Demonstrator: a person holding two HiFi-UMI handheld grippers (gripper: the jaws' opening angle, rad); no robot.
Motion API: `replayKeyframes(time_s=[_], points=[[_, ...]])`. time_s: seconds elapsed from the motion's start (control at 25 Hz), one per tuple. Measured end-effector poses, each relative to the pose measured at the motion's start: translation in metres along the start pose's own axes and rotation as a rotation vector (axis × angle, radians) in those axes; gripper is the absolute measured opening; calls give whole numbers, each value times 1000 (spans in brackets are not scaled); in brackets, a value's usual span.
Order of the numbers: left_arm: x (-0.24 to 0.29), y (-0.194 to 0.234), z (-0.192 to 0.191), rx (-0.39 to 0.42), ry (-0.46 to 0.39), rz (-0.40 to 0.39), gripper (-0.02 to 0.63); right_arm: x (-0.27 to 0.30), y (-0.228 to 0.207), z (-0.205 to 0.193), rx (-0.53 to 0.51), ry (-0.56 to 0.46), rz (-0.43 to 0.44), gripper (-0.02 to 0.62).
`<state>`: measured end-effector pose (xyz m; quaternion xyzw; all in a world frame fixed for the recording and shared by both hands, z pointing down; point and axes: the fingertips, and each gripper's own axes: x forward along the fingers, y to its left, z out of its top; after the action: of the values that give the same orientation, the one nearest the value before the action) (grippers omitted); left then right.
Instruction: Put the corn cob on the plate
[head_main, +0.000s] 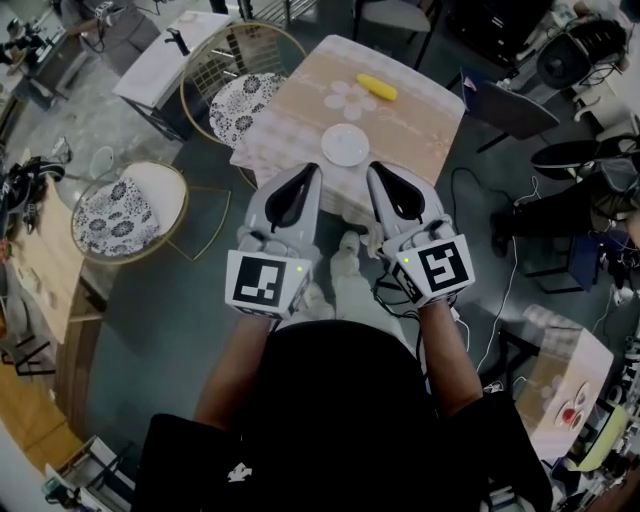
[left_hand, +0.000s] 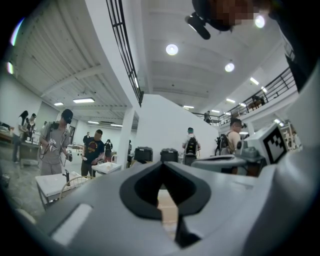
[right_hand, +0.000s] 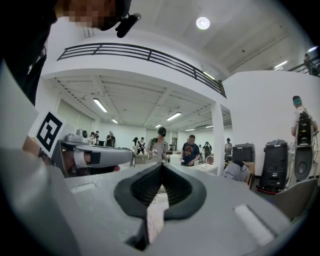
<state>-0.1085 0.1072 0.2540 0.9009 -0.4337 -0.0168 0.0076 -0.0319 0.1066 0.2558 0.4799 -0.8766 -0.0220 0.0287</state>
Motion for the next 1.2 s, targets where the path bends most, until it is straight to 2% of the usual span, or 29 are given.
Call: replayKeyframes(time_s=[0.2, 0.64, 1.2], points=[[6, 15, -6, 11, 8, 23, 9, 14, -4, -1, 8, -11, 7, 2], [50, 35, -9, 22, 19, 22, 9, 51, -35, 0, -3, -21, 21, 2], [127, 63, -16, 5, 26, 26, 8, 104, -98, -12, 15, -1, 27, 2]])
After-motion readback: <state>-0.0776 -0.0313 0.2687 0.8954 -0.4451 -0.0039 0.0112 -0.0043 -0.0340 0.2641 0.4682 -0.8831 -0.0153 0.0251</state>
